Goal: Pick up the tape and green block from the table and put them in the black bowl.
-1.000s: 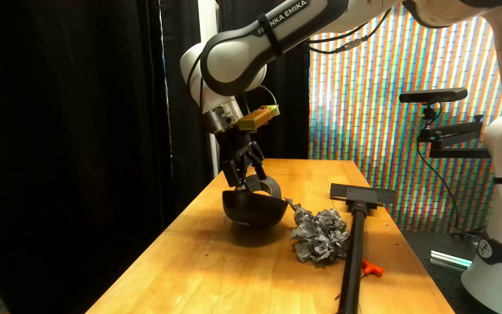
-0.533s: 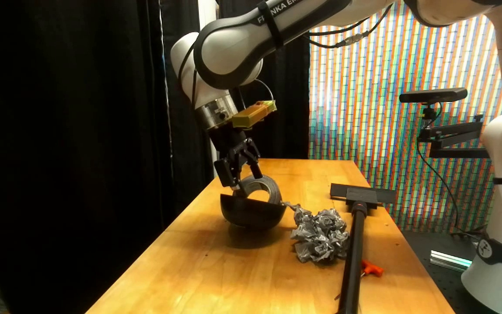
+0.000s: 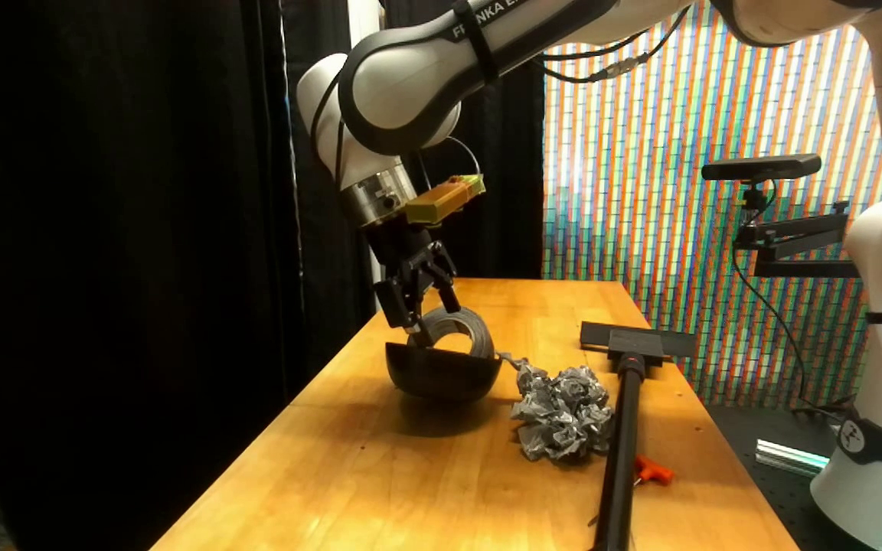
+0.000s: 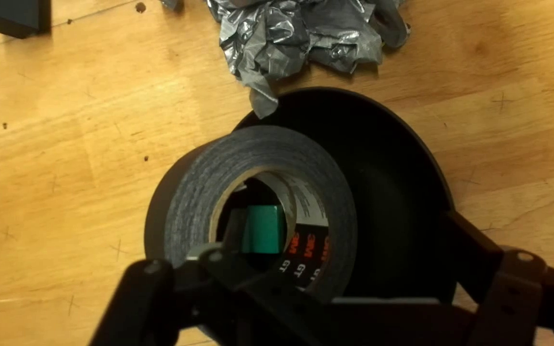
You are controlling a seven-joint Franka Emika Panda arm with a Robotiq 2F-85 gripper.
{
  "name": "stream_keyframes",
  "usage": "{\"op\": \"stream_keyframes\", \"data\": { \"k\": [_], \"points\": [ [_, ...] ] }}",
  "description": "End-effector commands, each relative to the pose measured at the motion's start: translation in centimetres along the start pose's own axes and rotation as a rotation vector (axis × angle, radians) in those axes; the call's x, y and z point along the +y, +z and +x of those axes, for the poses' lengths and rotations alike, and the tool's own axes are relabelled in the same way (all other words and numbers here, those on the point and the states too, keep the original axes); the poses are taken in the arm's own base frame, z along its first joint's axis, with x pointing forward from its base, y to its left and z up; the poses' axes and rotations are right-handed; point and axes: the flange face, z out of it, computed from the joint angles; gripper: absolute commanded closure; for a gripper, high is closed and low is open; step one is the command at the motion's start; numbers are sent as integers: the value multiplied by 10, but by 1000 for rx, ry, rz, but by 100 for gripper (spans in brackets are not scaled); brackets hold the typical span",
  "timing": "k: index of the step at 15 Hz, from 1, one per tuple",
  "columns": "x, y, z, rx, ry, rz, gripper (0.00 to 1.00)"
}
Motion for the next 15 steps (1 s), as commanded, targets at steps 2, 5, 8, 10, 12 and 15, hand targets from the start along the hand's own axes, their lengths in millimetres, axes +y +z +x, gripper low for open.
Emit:
{"op": "stream_keyframes", "data": {
  "k": [2, 5, 8, 10, 12, 15],
  "points": [
    [4, -6, -6, 1, 11, -22, 0],
    [-9, -3, -6, -1, -8, -39, 0],
    [-38, -4, -13, -10, -52, -74, 0],
    [-58, -2, -18, -12, -89, -110, 0],
    [-71, -2, -24, -13, -115, -134, 0],
    [-77, -8, -28, 8, -136, -134, 0]
  ]
}}
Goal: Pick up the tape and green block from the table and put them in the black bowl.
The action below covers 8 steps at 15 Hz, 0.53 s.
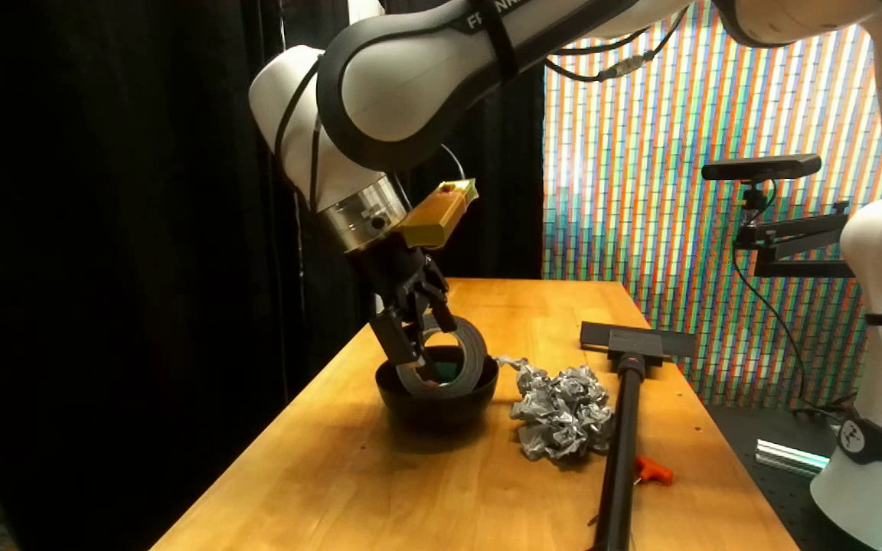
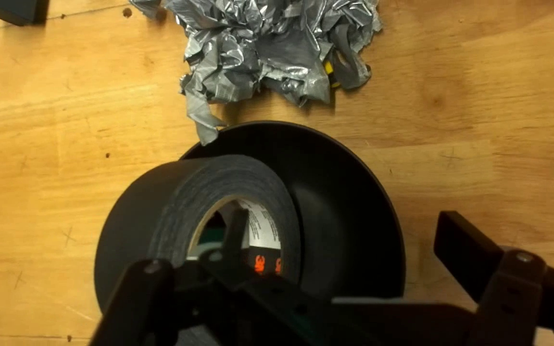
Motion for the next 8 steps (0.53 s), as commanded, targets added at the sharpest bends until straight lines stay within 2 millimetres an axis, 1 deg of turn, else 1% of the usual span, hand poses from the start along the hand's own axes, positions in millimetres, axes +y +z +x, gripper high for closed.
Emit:
{"op": "stream_keyframes", "data": {
  "k": [1, 5, 8],
  "points": [
    [2, -15, -4, 17, 0, -20, 0],
    [7, -15, -3, 25, 3, -17, 0],
    [8, -18, -3, 31, 3, -18, 0]
  ]
}}
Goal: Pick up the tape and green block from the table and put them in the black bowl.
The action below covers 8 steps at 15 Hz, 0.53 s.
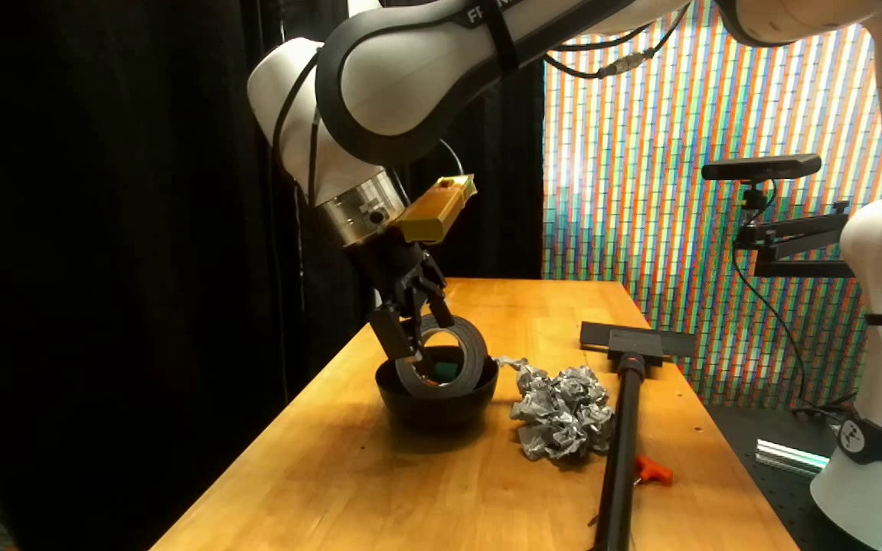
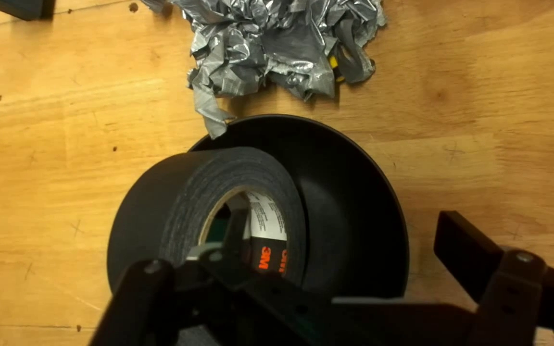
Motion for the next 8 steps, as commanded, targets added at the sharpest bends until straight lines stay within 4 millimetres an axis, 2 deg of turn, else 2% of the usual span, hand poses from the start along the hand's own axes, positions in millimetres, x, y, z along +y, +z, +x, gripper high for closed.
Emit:
{"op": "stream_keyframes", "data": {
  "k": [1, 5, 8],
  "points": [
    [7, -16, -3, 25, 2, -16, 0],
    [28, -44, -4, 83, 30, -23, 0],
    [58, -67, -6, 134, 82, -14, 0]
  ]
}}
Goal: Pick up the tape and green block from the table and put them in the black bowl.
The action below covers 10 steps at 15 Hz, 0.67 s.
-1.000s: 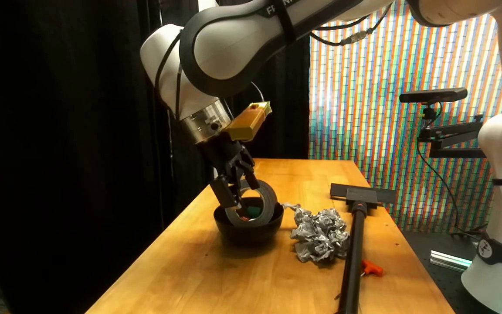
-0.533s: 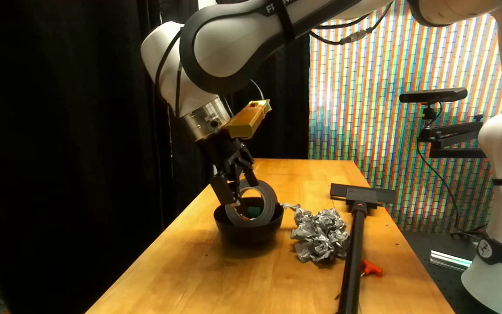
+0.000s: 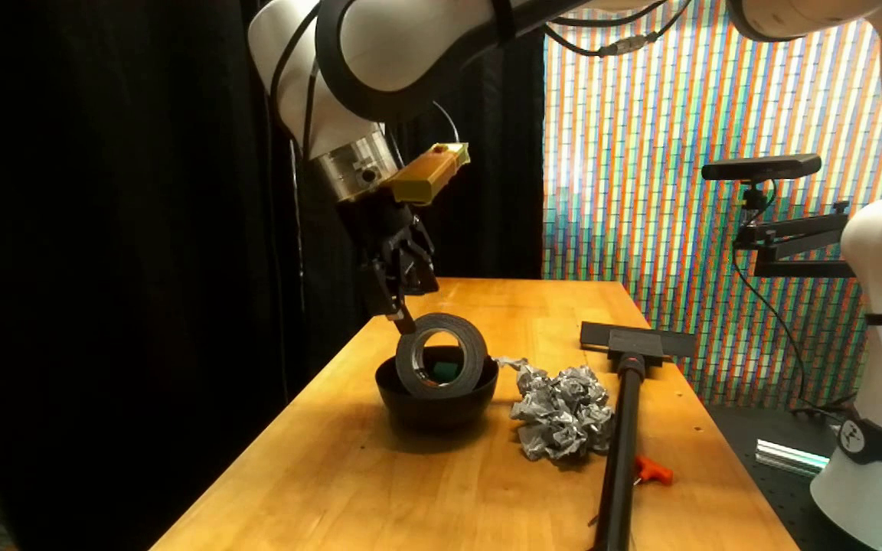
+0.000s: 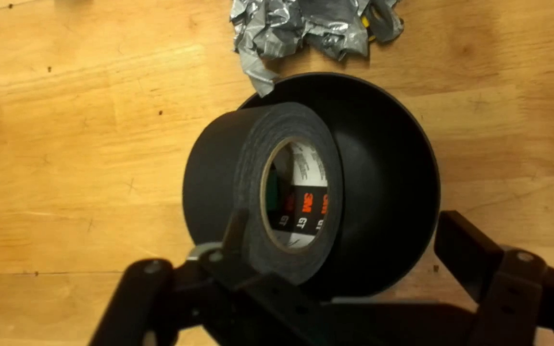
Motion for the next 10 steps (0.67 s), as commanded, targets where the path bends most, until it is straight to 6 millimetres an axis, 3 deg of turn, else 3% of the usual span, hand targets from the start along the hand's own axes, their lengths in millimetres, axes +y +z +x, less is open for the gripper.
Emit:
{"op": "stream_keyframes", "data": {
  "k": [1, 7, 10],
  "points": [
    [44, -31, -3, 54, 65, 19, 0],
    [142, -24, -14, 49, 240, 89, 0],
    [161, -24, -16, 40, 282, 128, 0]
  ]
}}
